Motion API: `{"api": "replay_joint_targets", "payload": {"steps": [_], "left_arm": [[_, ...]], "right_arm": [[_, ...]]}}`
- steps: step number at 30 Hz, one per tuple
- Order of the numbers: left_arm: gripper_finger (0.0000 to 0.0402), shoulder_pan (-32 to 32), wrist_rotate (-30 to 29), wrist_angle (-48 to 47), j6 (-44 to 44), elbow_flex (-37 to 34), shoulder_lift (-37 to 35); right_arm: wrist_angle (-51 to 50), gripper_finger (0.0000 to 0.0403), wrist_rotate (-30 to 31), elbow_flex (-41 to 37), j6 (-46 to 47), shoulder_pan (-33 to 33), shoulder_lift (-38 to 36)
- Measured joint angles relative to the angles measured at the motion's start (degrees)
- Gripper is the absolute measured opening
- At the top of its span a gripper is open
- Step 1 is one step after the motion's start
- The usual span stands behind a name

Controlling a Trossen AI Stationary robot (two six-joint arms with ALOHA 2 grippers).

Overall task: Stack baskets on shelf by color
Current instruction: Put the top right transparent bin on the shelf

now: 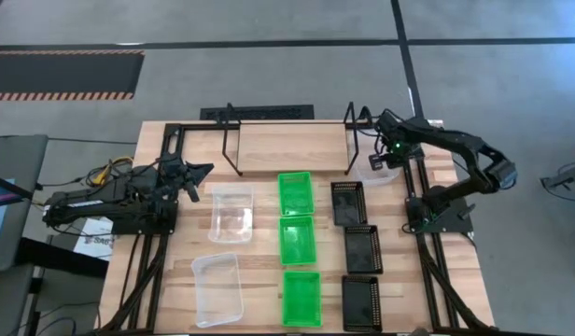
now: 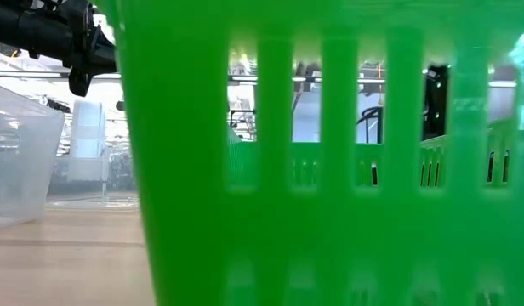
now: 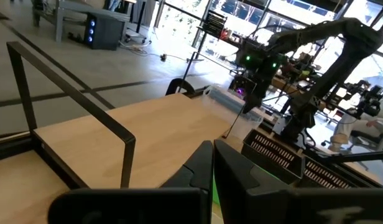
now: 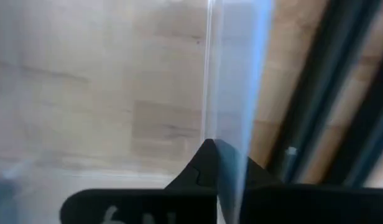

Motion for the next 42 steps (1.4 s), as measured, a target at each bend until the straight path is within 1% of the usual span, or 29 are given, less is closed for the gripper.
{"api": "replay_joint_targets", "payload": {"steps": [3, 6, 11, 14, 17, 19, 22, 25, 28, 31, 33, 36, 38, 42], "left_arm": [[0.0000, 0.0, 0.1, 0.0, 0.0, 0.0, 0.0], [0.0000, 0.0, 0.1, 0.0, 0.0, 0.0, 0.0], [0.0000, 0.0, 0.1, -0.1, 0.0, 0.0, 0.0], [0.0000, 0.0, 0.1, -0.1, 0.0, 0.0, 0.0], [0.0000, 0.0, 0.5, -0.1, -0.1, 0.0, 0.0], [0.0000, 0.0, 0.6, -0.1, -0.8, 0.0, 0.0], [0.0000, 0.0, 0.6, -0.4, -1.4, 0.0, 0.0], [0.0000, 0.0, 0.6, -0.5, -1.4, 0.0, 0.0], [0.0000, 0.0, 0.6, -0.5, -1.4, 0.0, 0.0], [0.0000, 0.0, 0.6, -0.5, -1.4, 0.0, 0.0], [0.0000, 0.0, 0.6, -0.5, -1.6, 0.0, 0.0], [0.0000, 0.0, 0.6, -0.5, -2.7, 0.0, 0.0], [0.0000, 0.0, 0.6, -0.5, -3.0, 0.0, 0.0], [0.0000, 0.0, 0.6, -0.5, -2.9, 0.0, 0.0]], "right_arm": [[-2.2, 0.0005, 0.7, 2.7, 0.4, 0.0, -4.9], [-7.5, 0.0003, 3.2, 7.7, 1.6, 0.1, -10.8], [-18.2, 0.0002, 8.5, 20.2, 4.1, 0.1, -19.7], [-22.5, 0.0002, 10.9, 28.4, 5.7, 0.1, -23.7], [-23.0, 0.0001, 10.7, 36.0, 7.9, 0.1, -26.4], [-22.7, 0.0001, 9.0, 40.1, 9.0, 0.6, -27.5], [-20.0, 0.0001, 5.8, 44.3, 11.0, 3.7, -27.9], [-14.7, 0.0001, 4.2, 44.9, 13.6, 9.4, -26.9], [-7.0, 0.0001, 4.3, 43.9, 15.0, 17.3, -23.9], [2.0, 0.0001, 4.2, 42.8, 15.3, 25.1, -18.8], [6.7, 0.0001, 4.1, 42.7, 14.8, 28.6, -14.5], [12.0, 0.0001, 4.2, 42.5, 14.7, 31.9, -8.3], [14.7, 0.0001, 4.8, 42.7, 16.3, 33.0, -4.2], [14.8, 0.0000, 5.6, 42.6, 21.4, 33.2, 3.5]]}}
